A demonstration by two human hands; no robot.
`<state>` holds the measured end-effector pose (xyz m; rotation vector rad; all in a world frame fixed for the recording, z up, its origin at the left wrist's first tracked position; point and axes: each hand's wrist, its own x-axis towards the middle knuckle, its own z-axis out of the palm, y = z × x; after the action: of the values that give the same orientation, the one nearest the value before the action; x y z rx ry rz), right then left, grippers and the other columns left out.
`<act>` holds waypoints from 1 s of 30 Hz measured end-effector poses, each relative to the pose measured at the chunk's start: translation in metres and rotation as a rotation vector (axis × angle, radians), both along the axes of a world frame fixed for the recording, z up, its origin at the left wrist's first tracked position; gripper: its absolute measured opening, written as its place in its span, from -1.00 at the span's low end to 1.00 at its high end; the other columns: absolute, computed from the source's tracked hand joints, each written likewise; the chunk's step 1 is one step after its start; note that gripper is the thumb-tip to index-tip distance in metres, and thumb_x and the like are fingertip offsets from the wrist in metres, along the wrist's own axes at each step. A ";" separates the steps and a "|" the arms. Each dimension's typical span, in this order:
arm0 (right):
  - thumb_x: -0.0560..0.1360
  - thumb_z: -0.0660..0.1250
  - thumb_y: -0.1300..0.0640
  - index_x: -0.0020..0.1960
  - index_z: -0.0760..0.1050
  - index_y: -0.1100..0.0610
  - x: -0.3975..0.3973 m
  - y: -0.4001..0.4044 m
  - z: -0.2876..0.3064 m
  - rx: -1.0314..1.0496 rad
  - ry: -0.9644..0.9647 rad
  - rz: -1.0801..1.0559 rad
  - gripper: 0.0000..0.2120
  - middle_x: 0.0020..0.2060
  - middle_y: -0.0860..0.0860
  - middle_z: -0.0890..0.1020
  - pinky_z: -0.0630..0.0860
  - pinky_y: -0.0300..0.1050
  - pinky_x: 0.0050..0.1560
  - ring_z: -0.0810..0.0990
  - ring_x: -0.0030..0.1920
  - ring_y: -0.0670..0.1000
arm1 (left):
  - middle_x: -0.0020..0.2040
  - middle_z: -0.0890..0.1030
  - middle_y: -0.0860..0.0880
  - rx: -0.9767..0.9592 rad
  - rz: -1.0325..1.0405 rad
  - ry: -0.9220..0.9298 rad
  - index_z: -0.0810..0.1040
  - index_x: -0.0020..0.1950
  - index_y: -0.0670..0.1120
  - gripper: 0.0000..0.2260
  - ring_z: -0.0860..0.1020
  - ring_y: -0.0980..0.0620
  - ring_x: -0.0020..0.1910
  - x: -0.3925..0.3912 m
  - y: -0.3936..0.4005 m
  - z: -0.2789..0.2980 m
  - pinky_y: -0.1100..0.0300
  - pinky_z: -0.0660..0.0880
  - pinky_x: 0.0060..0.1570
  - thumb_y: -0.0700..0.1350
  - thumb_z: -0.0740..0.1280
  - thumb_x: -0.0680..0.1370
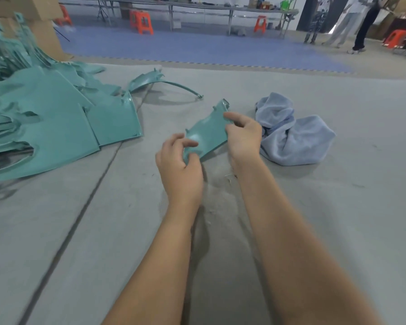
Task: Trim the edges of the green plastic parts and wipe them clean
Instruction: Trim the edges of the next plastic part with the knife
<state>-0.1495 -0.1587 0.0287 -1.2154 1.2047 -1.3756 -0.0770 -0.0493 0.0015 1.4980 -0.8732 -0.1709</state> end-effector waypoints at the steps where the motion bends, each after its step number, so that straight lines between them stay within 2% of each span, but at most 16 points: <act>1: 0.43 0.20 0.42 0.11 0.62 0.08 -0.007 0.009 -0.001 0.003 -0.011 0.003 -0.59 -0.20 -0.07 0.65 0.45 -0.39 -0.38 0.51 -0.40 -0.24 | 0.28 0.46 0.12 0.041 -0.016 -0.036 0.57 0.01 0.02 -0.75 0.28 0.11 0.32 0.000 0.001 0.000 0.25 0.21 0.33 -0.27 0.24 0.45; 2: 0.45 0.21 0.42 0.12 0.58 0.08 -0.013 0.018 -0.002 0.007 -0.035 0.015 -0.62 -0.12 -0.02 0.65 0.48 -0.35 -0.32 0.57 -0.31 -0.21 | 0.36 0.42 0.11 0.093 -0.060 -0.059 0.56 0.08 0.02 -0.75 0.23 0.09 0.38 -0.001 0.001 -0.001 0.23 0.16 0.39 -0.24 0.27 0.47; 4: 0.50 0.25 0.38 0.15 0.49 0.05 -0.022 0.035 -0.004 0.036 -0.145 0.057 -0.67 -0.12 0.01 0.63 0.51 -0.27 -0.32 0.61 -0.25 -0.09 | 0.42 0.39 0.05 0.188 -0.204 -0.086 0.53 0.23 0.02 -0.67 0.22 0.03 0.43 -0.003 0.002 -0.002 0.08 0.14 0.47 -0.15 0.32 0.47; 7: 0.57 0.25 0.28 0.15 0.50 0.12 -0.029 0.056 -0.004 0.106 -0.344 0.176 -0.82 -0.22 0.01 0.64 0.50 -0.23 -0.40 0.60 -0.34 -0.06 | 0.44 0.38 0.02 0.285 -0.370 -0.157 0.39 0.41 0.07 -0.41 0.27 0.01 0.42 -0.009 0.005 0.000 -0.08 0.17 0.45 -0.02 0.28 0.36; 9: 0.60 0.22 0.24 0.09 0.54 0.15 -0.029 0.069 -0.006 0.120 -0.330 0.227 -0.85 -0.33 -0.07 0.65 0.48 -0.22 -0.38 0.58 -0.39 -0.07 | 0.45 0.38 -0.01 0.277 -0.414 -0.189 0.34 0.46 0.05 -0.36 0.30 0.01 0.43 -0.010 0.004 -0.002 -0.07 0.22 0.43 -0.09 0.30 0.36; 12: 0.60 0.20 0.20 -0.16 0.57 0.09 -0.033 0.084 -0.013 0.009 -0.021 0.203 -0.77 -0.32 0.01 0.64 0.49 -0.03 -0.23 0.57 -0.33 -0.05 | 0.41 0.45 -0.02 0.224 -0.407 -0.111 0.38 0.45 0.01 -0.46 0.41 0.00 0.37 -0.007 0.002 -0.007 0.06 0.33 0.39 -0.29 0.28 0.48; 14: 0.59 0.19 0.16 -0.13 0.59 0.11 -0.038 0.088 -0.015 -0.082 0.238 0.165 -0.77 -0.22 0.07 0.64 0.50 0.10 -0.04 0.58 -0.16 0.07 | 0.37 0.48 0.03 0.201 -0.374 -0.048 0.42 0.43 0.04 -0.56 0.43 0.08 0.34 -0.005 0.001 -0.008 0.22 0.32 0.35 -0.25 0.23 0.58; 16: 0.57 0.17 0.16 0.01 0.61 0.09 -0.044 0.088 -0.013 -0.135 0.452 0.103 -0.77 -0.10 0.01 0.66 0.49 0.06 0.06 0.57 -0.01 0.09 | 0.32 0.53 0.09 0.166 -0.359 0.008 0.45 0.40 0.08 -0.62 0.46 0.16 0.29 -0.003 0.000 -0.009 0.29 0.34 0.31 -0.20 0.20 0.62; 18: 0.54 0.17 0.19 0.06 0.60 0.13 -0.053 0.085 -0.010 -0.159 0.715 0.019 -0.76 -0.02 0.05 0.65 0.45 -0.01 0.02 0.55 0.05 0.12 | 0.24 0.56 0.15 0.132 -0.328 0.030 0.47 0.37 0.09 -0.66 0.48 0.26 0.20 -0.002 0.000 -0.008 0.44 0.36 0.19 -0.17 0.19 0.63; 19: 0.51 0.18 0.20 0.02 0.58 0.18 -0.058 0.083 -0.009 -0.165 0.866 -0.023 -0.78 -0.05 0.09 0.62 0.41 -0.03 -0.03 0.53 0.04 0.17 | 0.20 0.57 0.17 0.111 -0.303 0.038 0.47 0.36 0.11 -0.67 0.48 0.30 0.14 -0.001 0.000 -0.008 0.51 0.35 0.11 -0.16 0.19 0.63; 21: 0.47 0.20 0.19 -0.11 0.46 0.23 -0.067 0.080 -0.009 -0.102 1.119 -0.072 -0.88 -0.08 0.16 0.53 0.31 -0.04 -0.05 0.49 0.05 0.22 | 0.16 0.58 0.19 0.061 -0.254 0.075 0.47 0.34 0.14 -0.68 0.49 0.30 0.09 0.000 0.001 -0.006 0.50 0.37 0.05 -0.15 0.17 0.63; 22: 0.47 0.19 0.15 -0.08 0.44 0.20 -0.070 0.079 -0.008 -0.020 1.190 -0.056 -0.88 -0.01 0.17 0.51 0.29 -0.03 0.00 0.46 0.09 0.22 | 0.15 0.58 0.18 0.038 -0.227 0.094 0.46 0.34 0.14 -0.68 0.50 0.28 0.08 0.001 0.001 -0.006 0.49 0.38 0.03 -0.15 0.16 0.64; 24: 0.51 0.17 0.04 0.14 0.44 0.18 -0.074 0.076 -0.006 0.152 1.251 0.041 -0.70 0.18 0.19 0.48 0.28 0.01 0.15 0.40 0.20 0.21 | 0.13 0.59 0.15 0.001 -0.166 0.120 0.45 0.35 0.08 -0.69 0.51 0.22 0.07 0.003 0.001 -0.006 0.47 0.39 0.00 -0.16 0.15 0.64; 26: 0.53 0.16 -0.06 0.28 0.38 0.19 -0.076 0.074 -0.005 0.212 1.327 0.110 -0.57 0.28 0.19 0.43 0.27 0.04 0.21 0.36 0.28 0.21 | 0.08 0.59 0.13 -0.020 -0.118 0.147 0.46 0.33 0.05 -0.69 0.53 0.17 0.05 0.005 0.001 -0.006 0.36 0.42 0.01 -0.20 0.15 0.63; 28: 0.54 0.17 -0.09 0.29 0.38 0.18 -0.076 0.074 -0.005 0.185 1.417 0.138 -0.56 0.27 0.17 0.45 0.29 0.02 0.17 0.38 0.28 0.20 | 0.03 0.59 0.16 -0.031 -0.094 0.171 0.48 0.29 0.07 -0.68 0.54 0.15 0.04 0.005 0.002 -0.004 0.27 0.45 0.04 -0.23 0.16 0.61; 30: 0.52 0.21 -0.03 0.13 0.43 0.15 -0.074 0.076 -0.003 0.137 1.430 0.152 -0.70 0.16 0.14 0.53 0.30 -0.02 0.05 0.45 0.16 0.19 | 0.02 0.60 0.17 -0.050 -0.077 0.208 0.50 0.23 0.09 -0.69 0.56 0.16 0.03 0.006 0.003 -0.003 0.25 0.47 0.04 -0.24 0.18 0.60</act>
<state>-0.2236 -0.0827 0.0257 -2.1990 1.9759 -0.0999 -0.0705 -0.0465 -0.0016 1.3733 -0.7627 -0.3530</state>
